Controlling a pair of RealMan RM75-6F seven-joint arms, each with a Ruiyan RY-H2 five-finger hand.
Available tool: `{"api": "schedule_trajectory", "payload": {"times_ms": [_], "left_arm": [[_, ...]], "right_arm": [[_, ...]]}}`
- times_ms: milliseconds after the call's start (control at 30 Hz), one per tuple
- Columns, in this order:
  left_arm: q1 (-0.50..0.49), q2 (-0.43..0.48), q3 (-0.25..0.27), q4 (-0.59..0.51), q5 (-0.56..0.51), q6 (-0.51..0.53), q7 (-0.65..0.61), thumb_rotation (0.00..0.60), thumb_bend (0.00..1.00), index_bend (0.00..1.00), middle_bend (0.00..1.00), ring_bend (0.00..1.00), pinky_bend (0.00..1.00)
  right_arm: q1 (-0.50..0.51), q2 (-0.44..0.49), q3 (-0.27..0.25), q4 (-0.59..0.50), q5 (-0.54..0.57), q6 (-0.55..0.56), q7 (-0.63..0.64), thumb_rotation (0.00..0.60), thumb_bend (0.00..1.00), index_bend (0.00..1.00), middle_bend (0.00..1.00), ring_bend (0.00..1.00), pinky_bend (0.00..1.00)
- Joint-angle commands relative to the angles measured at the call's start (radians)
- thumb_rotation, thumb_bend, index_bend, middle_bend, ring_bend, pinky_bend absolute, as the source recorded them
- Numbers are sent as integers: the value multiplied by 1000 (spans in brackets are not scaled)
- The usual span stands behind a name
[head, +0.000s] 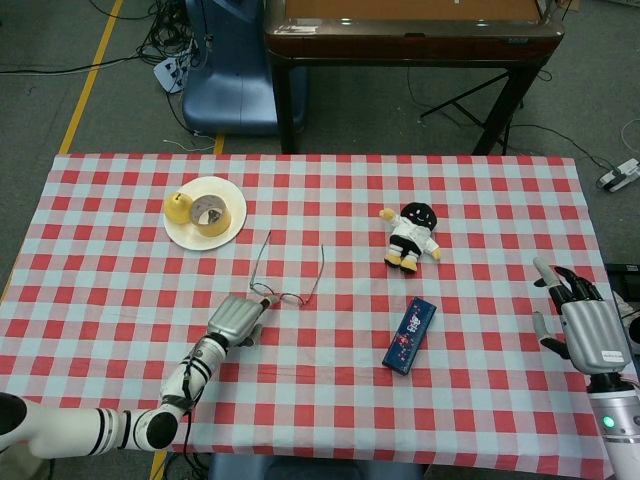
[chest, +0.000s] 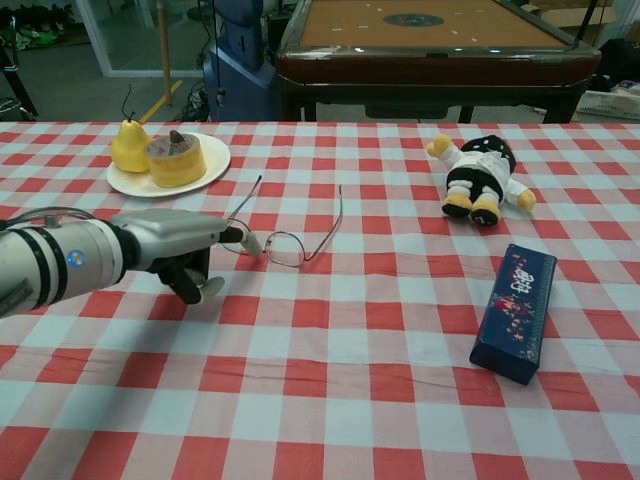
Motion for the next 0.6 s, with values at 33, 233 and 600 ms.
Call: {"api": "schedule_trajectory", "payload": {"times_ms": [33,233,600], "left_arm": [[2,10,3,15,-14,11,4,600,588,162,1000,967,1000],[18,53,0,-19,-15,40,-12,600,588,162,1000,967,1000],[46,61,-48,-81,59,137,-68,600,588,160,1000,967,1000]], "right_arm": [[2,-1,1,-3,-1,-2,-3,600,448,0,313,130,190],[3,0,2,-5,-1,-3,-4,600,448,0,314,130,190],[0,2,-3,-4,0,-3,0,600,448,0,316,130,190]]}}
